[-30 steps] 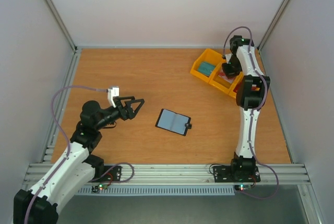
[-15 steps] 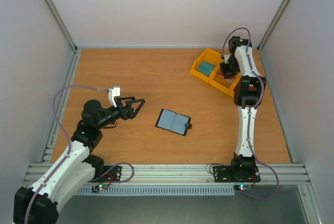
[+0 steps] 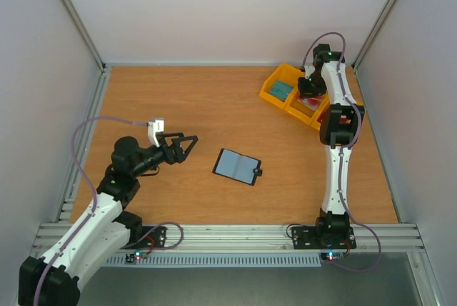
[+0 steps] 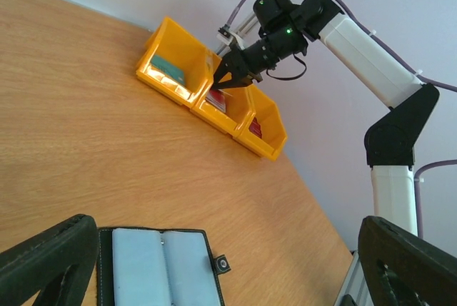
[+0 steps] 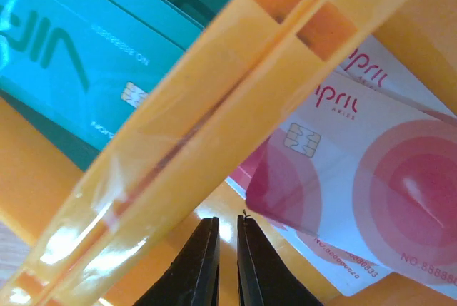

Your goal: Take the credit cards out of the card holder

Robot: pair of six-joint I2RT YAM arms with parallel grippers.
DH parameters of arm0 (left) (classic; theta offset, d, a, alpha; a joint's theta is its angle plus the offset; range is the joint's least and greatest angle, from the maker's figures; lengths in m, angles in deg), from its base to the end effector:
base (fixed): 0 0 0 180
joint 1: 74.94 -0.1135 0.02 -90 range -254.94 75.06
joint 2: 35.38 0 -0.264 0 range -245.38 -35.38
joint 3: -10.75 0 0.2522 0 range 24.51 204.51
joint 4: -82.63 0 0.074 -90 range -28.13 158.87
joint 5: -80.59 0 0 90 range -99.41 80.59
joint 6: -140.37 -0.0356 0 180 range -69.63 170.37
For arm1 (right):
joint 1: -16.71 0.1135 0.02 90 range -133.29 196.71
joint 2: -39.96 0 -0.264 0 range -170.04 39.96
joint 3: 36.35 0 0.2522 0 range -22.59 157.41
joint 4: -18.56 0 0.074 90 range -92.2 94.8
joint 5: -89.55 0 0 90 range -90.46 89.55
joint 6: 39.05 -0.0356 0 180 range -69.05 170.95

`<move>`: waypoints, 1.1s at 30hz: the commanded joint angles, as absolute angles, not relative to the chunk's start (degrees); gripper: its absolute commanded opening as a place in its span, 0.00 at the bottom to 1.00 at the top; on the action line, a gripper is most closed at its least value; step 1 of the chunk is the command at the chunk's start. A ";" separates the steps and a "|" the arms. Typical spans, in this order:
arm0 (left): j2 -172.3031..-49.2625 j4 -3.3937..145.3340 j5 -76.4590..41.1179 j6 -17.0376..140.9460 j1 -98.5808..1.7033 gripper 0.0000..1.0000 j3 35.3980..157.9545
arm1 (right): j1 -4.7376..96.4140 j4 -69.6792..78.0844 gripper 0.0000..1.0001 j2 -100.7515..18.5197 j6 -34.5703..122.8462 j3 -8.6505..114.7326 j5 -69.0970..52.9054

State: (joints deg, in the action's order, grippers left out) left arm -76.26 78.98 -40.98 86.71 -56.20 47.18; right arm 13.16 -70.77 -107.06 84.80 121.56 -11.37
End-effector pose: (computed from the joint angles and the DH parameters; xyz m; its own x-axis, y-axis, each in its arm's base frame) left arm 0.1599 -0.0739 0.2520 -0.5605 -0.3430 -0.7538 0.5368 0.5426 -0.6461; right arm 0.5104 -0.0249 0.1981 -0.8249 -0.4968 -0.2698 -0.5256 0.8496 0.0425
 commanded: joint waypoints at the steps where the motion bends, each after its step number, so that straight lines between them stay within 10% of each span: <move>1: -74.82 80.29 -39.57 85.66 -56.70 0.99 46.72 | 13.28 -70.04 0.11 -99.97 84.28 120.01 -13.73; 10: -71.16 79.56 -27.57 80.19 -64.83 0.99 45.25 | 13.22 -35.39 0.25 -63.35 83.70 77.18 -24.64; 14: -69.81 78.27 -20.49 73.17 -69.39 0.99 44.72 | 12.48 -12.09 0.53 -40.11 80.49 50.51 -25.21; 17: -69.15 78.57 -14.76 67.35 -71.22 0.99 44.72 | 11.43 -2.37 0.97 -28.66 77.50 35.96 -21.36; 33: -70.23 87.99 7.77 56.20 -72.35 0.99 34.76 | 11.17 26.78 0.99 -10.58 69.24 -3.80 3.42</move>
State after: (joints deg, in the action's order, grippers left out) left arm -69.97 80.81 -2.27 57.12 -72.00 36.89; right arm 11.50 15.28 -8.94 70.77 -0.31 -4.09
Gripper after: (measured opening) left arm 0.994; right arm 0.985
